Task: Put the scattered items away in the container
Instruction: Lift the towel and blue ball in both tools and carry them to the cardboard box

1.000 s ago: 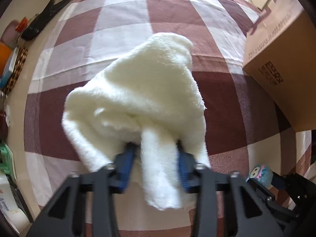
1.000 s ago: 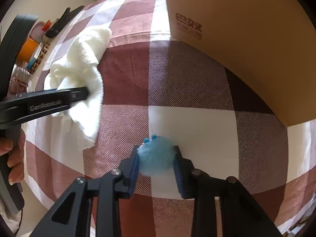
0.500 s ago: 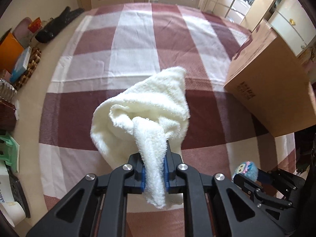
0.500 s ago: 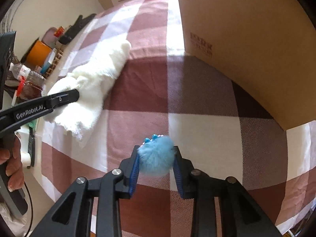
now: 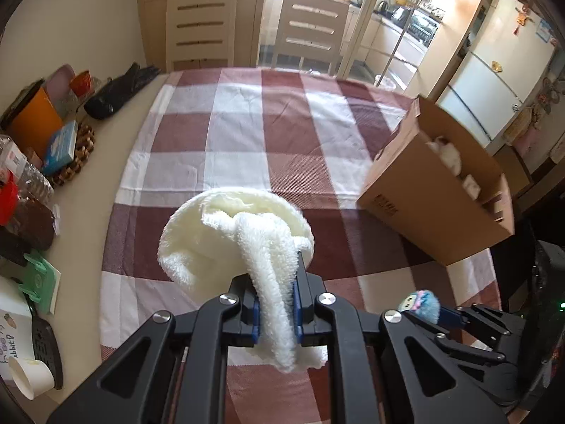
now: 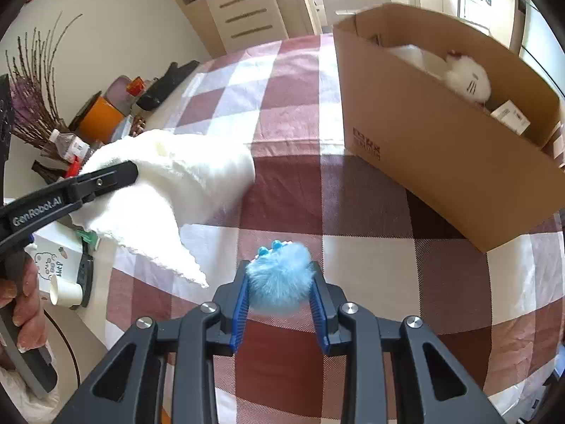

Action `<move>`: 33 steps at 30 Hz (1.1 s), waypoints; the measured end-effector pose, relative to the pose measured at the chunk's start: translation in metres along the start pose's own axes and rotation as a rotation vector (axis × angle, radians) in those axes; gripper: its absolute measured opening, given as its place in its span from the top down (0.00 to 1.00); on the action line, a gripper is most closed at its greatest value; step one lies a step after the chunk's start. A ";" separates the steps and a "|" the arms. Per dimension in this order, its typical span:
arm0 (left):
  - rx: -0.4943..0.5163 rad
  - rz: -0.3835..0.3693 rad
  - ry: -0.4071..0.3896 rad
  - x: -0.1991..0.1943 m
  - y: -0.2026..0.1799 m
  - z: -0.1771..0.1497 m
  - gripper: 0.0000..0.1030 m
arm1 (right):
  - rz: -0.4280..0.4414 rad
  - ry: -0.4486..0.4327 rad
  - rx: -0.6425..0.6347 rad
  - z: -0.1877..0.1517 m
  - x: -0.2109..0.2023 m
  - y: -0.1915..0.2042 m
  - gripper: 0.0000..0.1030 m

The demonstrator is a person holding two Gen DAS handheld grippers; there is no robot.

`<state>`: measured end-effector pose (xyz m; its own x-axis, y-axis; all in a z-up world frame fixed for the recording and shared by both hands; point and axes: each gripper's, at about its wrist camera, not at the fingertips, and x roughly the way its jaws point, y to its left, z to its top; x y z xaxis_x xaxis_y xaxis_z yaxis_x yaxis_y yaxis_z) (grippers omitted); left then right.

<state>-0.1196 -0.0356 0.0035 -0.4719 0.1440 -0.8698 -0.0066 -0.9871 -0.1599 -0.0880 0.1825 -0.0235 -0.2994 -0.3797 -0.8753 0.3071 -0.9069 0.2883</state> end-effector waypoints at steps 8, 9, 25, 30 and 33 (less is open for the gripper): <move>0.032 -0.025 -0.039 -0.034 -0.018 -0.007 0.87 | 0.010 -0.059 -0.011 0.000 -0.030 0.009 0.70; 0.035 -0.026 -0.042 -0.037 -0.020 -0.009 0.87 | 0.010 -0.067 -0.011 -0.001 -0.034 0.009 0.70; 0.115 -0.067 -0.041 -0.057 -0.056 -0.033 0.87 | -0.039 -0.149 0.020 -0.015 -0.084 0.006 0.70; 0.148 -0.087 -0.043 -0.061 -0.070 -0.039 0.87 | -0.056 -0.164 0.041 -0.023 -0.094 0.003 0.70; 0.163 -0.093 -0.040 -0.061 -0.076 -0.041 0.87 | -0.067 -0.169 0.055 -0.027 -0.098 0.001 0.70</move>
<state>-0.0536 0.0336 0.0498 -0.4969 0.2356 -0.8352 -0.1928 -0.9684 -0.1584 -0.0345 0.2236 0.0518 -0.4663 -0.3390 -0.8171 0.2332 -0.9381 0.2561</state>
